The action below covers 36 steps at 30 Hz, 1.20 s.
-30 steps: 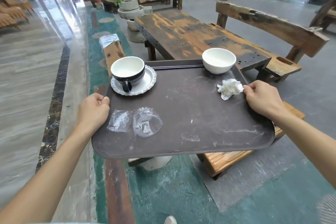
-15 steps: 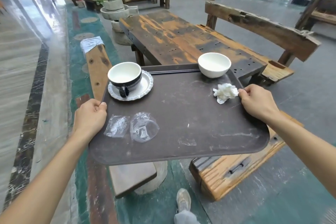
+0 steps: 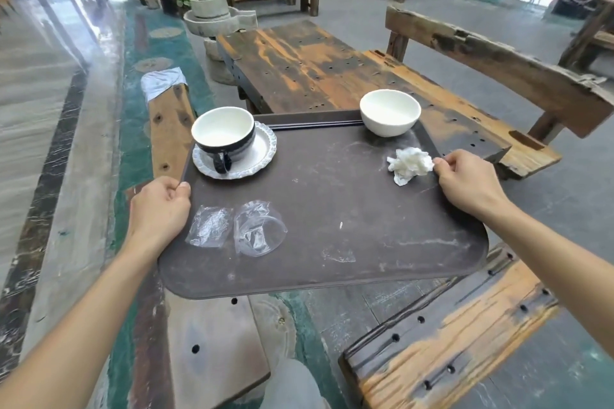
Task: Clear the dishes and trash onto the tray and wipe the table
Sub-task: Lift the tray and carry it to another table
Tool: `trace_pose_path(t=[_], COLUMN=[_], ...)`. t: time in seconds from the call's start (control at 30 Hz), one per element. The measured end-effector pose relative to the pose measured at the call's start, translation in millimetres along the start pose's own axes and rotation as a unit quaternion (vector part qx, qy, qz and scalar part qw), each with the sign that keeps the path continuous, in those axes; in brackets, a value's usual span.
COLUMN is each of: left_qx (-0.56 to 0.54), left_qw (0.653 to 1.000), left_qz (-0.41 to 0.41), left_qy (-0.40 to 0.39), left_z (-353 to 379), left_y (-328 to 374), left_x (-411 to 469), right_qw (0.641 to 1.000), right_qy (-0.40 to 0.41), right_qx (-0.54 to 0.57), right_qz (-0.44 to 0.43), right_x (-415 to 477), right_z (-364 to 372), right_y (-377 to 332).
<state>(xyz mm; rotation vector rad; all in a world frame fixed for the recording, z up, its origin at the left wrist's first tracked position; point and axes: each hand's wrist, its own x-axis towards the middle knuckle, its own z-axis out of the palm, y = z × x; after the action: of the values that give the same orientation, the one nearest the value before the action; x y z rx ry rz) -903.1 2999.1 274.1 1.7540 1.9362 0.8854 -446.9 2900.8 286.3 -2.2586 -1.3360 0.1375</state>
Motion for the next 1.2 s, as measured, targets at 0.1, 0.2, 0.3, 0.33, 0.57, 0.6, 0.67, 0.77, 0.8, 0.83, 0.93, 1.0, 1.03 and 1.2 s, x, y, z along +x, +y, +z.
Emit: trace_pose_path(t=[0.1,0.2,0.3,0.33,0.57,0.6,0.67,0.77,0.8,0.83,0.93,1.0,1.03,1.2], left_qx=[0.003,0.001,0.000,0.002,0.027,0.027,0.029,0.021,0.020,0.021,0.019,0.020,0.021,0.018], left_qw=[1.000,1.000,1.000,1.000,0.998,0.998,0.998,0.997,0.996,0.995,0.993,0.992,0.992,0.988], left_qz=[0.005,0.008,0.013,0.015,0.046,0.048,0.049,0.065,0.074,0.081,0.096,0.100,0.102,0.112], left_qy=[-0.005,-0.010,-0.014,-0.015,-0.026,-0.027,-0.031,-0.043,-0.048,-0.052,-0.063,-0.071,-0.077,-0.105], left_z=[13,25,39,44,81,87,95,106,111,116,133,146,153,200], left_y=[9,17,23,24,39,41,44,55,59,63,74,80,82,101], left_x=[25,53,86,99,200,217,251,297,312,326,363,382,391,433], right_qw=[1.000,1.000,1.000,1.000,0.999,0.999,0.998,0.997,0.996,0.995,0.994,0.992,0.991,0.985], right_qy=[-0.002,-0.002,-0.003,-0.004,0.006,0.007,0.011,0.023,0.028,0.032,0.039,0.042,0.042,0.053], right_qx=[-0.002,-0.002,-0.001,0.001,0.018,0.018,0.019,0.019,0.019,0.018,0.021,0.025,0.026,0.031], right_qz=[-0.001,0.003,0.015,0.016,0.042,0.049,0.058,0.074,0.081,0.088,0.104,0.117,0.124,0.159], right_x=[28,56,85,94,166,178,200,230,239,247,271,285,291,322], right_z=[10,21,33,37,66,71,81,93,97,101,112,118,121,137], right_y=[0,-2,-5,-7,-30,-33,-41,-53,-55,-57,-59,-58,-56,-38])
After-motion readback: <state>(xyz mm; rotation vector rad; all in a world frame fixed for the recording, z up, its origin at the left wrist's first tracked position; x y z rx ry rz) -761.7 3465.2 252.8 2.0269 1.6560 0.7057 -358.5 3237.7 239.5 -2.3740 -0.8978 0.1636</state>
